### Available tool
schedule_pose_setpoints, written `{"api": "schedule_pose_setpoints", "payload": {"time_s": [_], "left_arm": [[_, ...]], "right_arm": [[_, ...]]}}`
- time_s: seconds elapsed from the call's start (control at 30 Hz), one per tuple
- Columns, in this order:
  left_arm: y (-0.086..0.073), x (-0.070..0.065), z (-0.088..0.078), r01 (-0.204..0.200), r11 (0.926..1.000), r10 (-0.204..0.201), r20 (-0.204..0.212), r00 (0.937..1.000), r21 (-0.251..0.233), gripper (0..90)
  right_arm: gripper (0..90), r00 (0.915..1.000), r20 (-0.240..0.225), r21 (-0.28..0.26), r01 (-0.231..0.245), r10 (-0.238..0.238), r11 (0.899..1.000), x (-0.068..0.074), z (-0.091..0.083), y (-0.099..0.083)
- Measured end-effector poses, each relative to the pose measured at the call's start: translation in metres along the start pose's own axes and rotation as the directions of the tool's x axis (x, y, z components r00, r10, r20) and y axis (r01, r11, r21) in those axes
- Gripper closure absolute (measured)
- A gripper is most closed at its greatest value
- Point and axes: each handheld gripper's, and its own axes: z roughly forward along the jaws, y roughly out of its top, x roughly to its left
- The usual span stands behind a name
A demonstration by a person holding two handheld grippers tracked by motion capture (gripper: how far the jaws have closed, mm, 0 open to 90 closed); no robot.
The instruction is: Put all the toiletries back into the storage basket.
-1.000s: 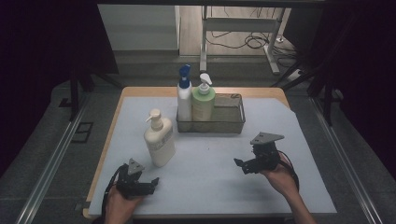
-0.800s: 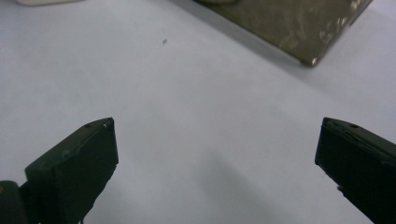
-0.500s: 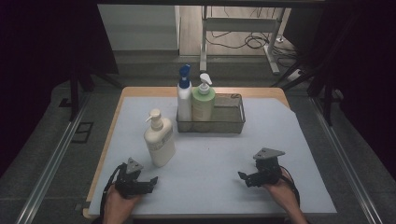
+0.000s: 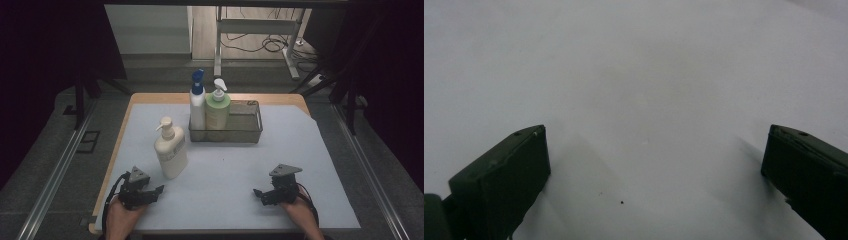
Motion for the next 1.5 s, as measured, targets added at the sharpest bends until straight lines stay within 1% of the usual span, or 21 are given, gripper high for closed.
{"api": "schedule_pose_setpoints", "payload": {"time_s": [0.07, 0.13, 0.2, 0.23, 0.3, 0.33, 0.4, 0.47, 0.57, 0.6, 0.7, 0.77, 0.87, 0.93, 1.03, 1.1, 1.17, 1.27, 1.33, 1.43, 1.5], "left_arm": [[0.002, 0.002, 0.000, 0.001, 1.0000, -0.001, -0.012, 0.9999, -0.002, 36.3], [0.004, 0.005, -0.002, -0.009, 0.9999, 0.008, -0.028, 0.9996, -0.006, 37.3], [0.007, 0.009, -0.003, -0.010, 0.9999, 0.010, -0.038, 0.9992, -0.005, 41.9], [0.008, 0.011, -0.003, -0.006, 1.0000, 0.006, -0.040, 0.9992, -0.007, 42.7], [0.012, 0.015, -0.004, -0.005, 0.9999, 0.005, -0.030, 0.9995, -0.012, 49.1], [0.013, 0.017, -0.004, -0.007, 0.9999, 0.007, -0.030, 0.9995, -0.010, 53.9], [0.019, 0.020, -0.003, -0.027, 0.9996, 0.027, -0.043, 0.9987, 0.004, 59.1], [0.023, 0.024, -0.004, -0.029, 0.9996, 0.029, -0.046, 0.9985, 0.003, 64.1], [0.031, 0.028, -0.002, -0.030, 0.9995, 0.030, -0.034, 0.9990, -0.009, 72.8], [0.034, 0.029, -0.001, -0.040, 0.9992, 0.040, -0.034, 0.9986, -0.004, 75.4], [0.040, 0.030, 0.005, -0.043, 0.9991, 0.043, -0.017, 0.9989, -0.005, 83.7], [0.044, 0.031, 0.010, -0.049, 0.9988, 0.049, -0.009, 0.9987, 0.009, 89.1], [0.047, 0.032, 0.019, -0.048, 0.9988, 0.048, 0.002, 0.9989, 0.013, 89.4], [0.048, 0.031, 0.025, -0.037, 0.9993, 0.037, 0.005, 0.9993, 0.005, 89.4], [0.049, 0.031, 0.032, -0.017, 0.9998, 0.017, 0.026, 0.9995, -0.012, 89.4], [0.049, 0.031, 0.035, -0.020, 0.9997, 0.020, 0.046, 0.9987, -0.011, 89.4], [0.048, 0.029, 0.037, -0.024, 0.9997, 0.024, 0.033, 0.9992, -0.008, 89.4], [0.047, 0.032, 0.038, -0.005, 0.9999, 0.006, 0.057, 0.9984, -0.011, 89.4], [0.046, 0.032, 0.038, 0.004, 0.9999, -0.003, 0.064, 0.9979, -0.014, 89.4], [0.046, 0.029, 0.039, 0.003, 0.9999, -0.002, 0.074, 0.9972, -0.015, 89.4], [0.047, 0.025, 0.039, -0.012, 0.9999, 0.013, 0.076, 0.9970, -0.011, 89.4]], "right_arm": [[0.0, 1.0000, 0.001, -0.001, 0.000, 0.000, 1.000, 0.000, 0.000, 0.000], [0.0, 1.0000, 0.001, -0.002, 0.000, 0.000, 1.000, 0.000, 0.000, 0.000], [0.0, 1.0000, 0.002, -0.002, 0.000, 0.000, 1.000, 0.000, 0.000, 0.000], [0.0, 1.0000, 0.001, -0.002, 0.000, 0.000, 1.000, 0.000, 0.000, 0.000], [0.0, 1.0000, 0.002, -0.002, -0.001, 0.001, 1.000, 0.000, 0.000, 0.000], [0.0, 1.0000, 0.002, -0.002, -0.001, 0.001, 1.000, 0.000, 0.000, 0.000], [0.0, 1.0000, 0.001, -0.002, -0.001, 0.001, 1.000, 0.000, 0.000, 0.000], [0.0, 1.0000, 0.001, -0.002, -0.001, 0.001, 1.000, 0.000, 0.000, 0.000], [0.0, 1.0000, 0.001, -0.003, -0.001, 0.001, 1.000, 0.000, 0.000, 0.000], [0.0, 1.0000, 0.001, -0.003, -0.001, 0.001, 1.000, 0.000, 0.000, 0.000], [0.0, 1.0000, 0.001, -0.003, -0.001, 0.001, 1.000, 0.000, 0.000, 0.000], [0.0, 1.0000, 0.001, -0.003, -0.001, 0.001, 1.000, 0.000, 0.000, 0.000], [0.0, 1.0000, 0.000, -0.003, -0.001, 0.001, 1.000, 0.000, 0.000, 0.000], [0.0, 1.0000, 0.000, -0.004, -0.002, 0.002, 1.000, 0.000, 0.000, -0.001], [0.0, 1.0000, 0.000, -0.004, -0.002, 0.002, 1.000, 0.000, 0.000, -0.001], [0.0, 1.0000, 0.000, -0.004, -0.002, 0.002, 1.000, 0.000, 0.000, -0.001], [0.0, 1.0000, 0.000, -0.004, -0.002, 0.002, 1.000, 0.000, 0.000, -0.001], [0.0, 1.0000, 0.000, -0.004, -0.002, 0.002, 1.000, 0.000, 0.000, -0.001], [0.0, 1.0000, 0.000, -0.004, -0.002, 0.002, 1.000, 0.000, 0.000, -0.001], [0.0, 1.0000, 0.000, -0.004, -0.002, 0.002, 1.000, 0.000, 0.000, -0.001], [0.0, 1.0000, 0.000, -0.004, -0.002, 0.002, 1.000, 0.000, 0.000, -0.001]]}}
